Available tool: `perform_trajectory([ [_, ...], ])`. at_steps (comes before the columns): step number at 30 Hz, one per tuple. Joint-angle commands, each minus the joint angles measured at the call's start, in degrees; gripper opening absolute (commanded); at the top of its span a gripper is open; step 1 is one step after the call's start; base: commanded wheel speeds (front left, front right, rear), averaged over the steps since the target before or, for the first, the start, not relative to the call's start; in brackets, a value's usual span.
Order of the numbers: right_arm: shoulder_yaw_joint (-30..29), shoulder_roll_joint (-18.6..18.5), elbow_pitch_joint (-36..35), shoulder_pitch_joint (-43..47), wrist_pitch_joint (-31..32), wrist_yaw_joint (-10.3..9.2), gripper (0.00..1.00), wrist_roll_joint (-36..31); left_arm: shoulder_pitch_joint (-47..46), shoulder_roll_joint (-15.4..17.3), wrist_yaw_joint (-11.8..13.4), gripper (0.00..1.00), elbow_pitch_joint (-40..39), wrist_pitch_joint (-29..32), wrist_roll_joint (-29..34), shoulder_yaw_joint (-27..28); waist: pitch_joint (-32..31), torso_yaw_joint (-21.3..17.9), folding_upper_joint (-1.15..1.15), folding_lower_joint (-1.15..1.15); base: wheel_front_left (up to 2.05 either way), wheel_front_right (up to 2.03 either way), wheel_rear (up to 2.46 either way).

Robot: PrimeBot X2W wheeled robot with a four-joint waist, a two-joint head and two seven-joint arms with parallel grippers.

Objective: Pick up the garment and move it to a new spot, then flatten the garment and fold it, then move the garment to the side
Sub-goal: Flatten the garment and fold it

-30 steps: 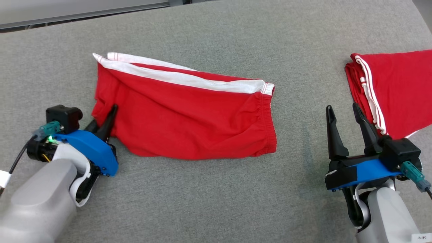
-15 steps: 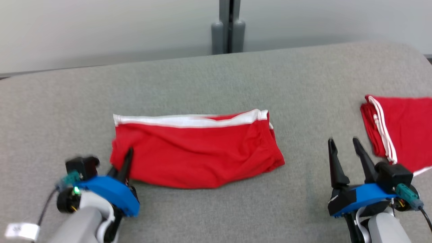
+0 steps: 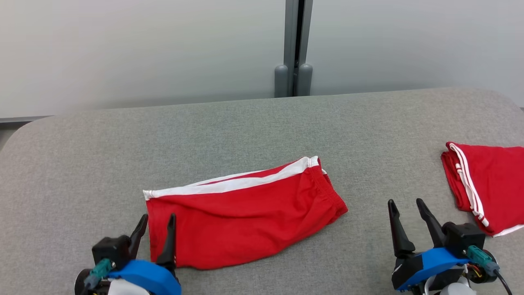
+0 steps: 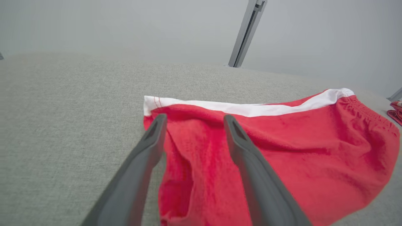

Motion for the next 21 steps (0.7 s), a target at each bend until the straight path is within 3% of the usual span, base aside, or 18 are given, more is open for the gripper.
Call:
perform_trajectory([
  [1, 0.26, -0.14, 0.16, -0.10, -0.18, 0.00, 1.00, 0.04, 1.51, -0.33, 0.37, 1.00, -1.26, -0.12, 1.92, 1.27, 0.05, 0.15, 0.00, 0.01, 0.00, 0.00, 0.00],
  [9, 3.18, -0.12, 1.61, -3.78, -0.19, 0.00, 1.00, 1.92, 6.97, -4.15, -1.85, 1.00, -7.98, -0.12, 13.61, 9.24, 1.17, 4.24, 0.00, 0.01, 0.00, 0.00, 0.00],
  [16, 5.33, -0.13, 6.49, -8.67, -0.19, 0.00, 1.00, 2.93, 7.86, -6.59, -4.43, 1.00, -7.96, -0.12, 17.74, 12.73, 2.25, 9.33, 0.00, 0.01, 0.00, 0.00, 0.00],
  [21, 3.06, -0.18, 12.79, -10.76, -0.19, 0.00, 1.00, 2.05, 7.32, -7.26, -5.31, 1.00, -7.00, -0.12, 19.01, 13.84, 3.19, 12.41, 0.00, 0.01, 0.00, 0.00, 0.00],
])
